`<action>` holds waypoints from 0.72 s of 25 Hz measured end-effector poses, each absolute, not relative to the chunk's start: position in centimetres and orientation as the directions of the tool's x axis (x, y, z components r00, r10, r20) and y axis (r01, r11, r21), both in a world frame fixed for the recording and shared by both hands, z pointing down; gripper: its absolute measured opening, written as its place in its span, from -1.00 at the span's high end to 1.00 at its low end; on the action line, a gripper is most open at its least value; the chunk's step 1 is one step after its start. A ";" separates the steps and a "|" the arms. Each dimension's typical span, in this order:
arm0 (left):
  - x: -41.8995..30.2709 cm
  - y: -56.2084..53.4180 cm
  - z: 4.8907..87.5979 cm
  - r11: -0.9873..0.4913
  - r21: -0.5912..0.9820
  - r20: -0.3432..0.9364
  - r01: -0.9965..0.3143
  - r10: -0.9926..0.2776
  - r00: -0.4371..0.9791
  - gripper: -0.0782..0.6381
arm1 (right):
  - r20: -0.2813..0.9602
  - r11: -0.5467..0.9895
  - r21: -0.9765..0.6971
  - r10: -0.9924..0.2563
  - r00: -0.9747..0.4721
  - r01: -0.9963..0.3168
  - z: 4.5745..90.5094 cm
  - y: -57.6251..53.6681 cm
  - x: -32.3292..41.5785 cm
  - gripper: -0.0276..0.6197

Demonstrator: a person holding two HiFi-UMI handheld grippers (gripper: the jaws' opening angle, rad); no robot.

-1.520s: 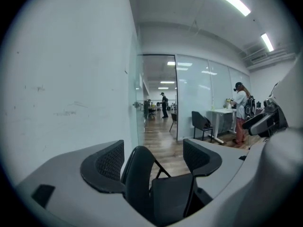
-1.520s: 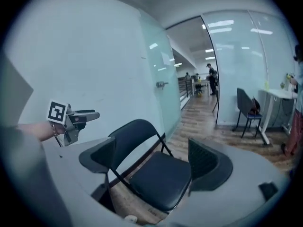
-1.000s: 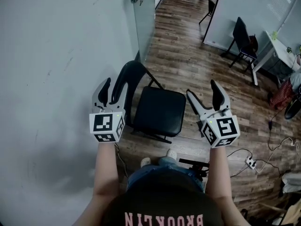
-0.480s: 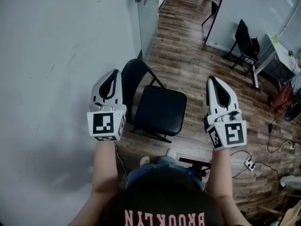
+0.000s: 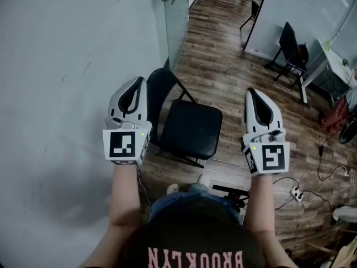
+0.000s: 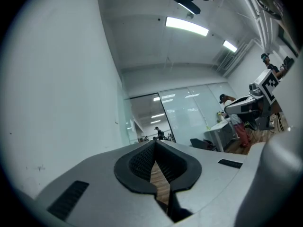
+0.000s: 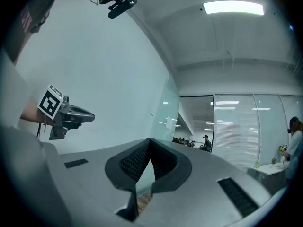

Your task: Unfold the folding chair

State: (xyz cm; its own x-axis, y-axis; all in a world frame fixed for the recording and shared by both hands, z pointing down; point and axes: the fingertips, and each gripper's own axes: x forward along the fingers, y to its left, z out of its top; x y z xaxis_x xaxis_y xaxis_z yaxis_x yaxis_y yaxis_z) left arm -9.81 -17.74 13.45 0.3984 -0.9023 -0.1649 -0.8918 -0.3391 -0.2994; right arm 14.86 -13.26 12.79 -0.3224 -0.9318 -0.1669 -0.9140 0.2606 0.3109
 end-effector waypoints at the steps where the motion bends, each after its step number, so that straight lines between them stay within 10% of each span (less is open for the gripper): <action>1: -9.8 -17.7 13.3 -0.341 -0.296 -0.170 -0.892 -0.901 0.400 0.78 | -0.169 0.257 0.313 -0.932 -0.320 -0.914 12.7 -13.3 14.9 0.91; 18: -9.0 -18.3 12.1 -0.362 -0.313 -0.207 -0.878 -0.876 0.435 0.78 | -0.186 0.185 0.306 -0.950 -0.250 -0.934 12.0 -13.7 16.8 0.91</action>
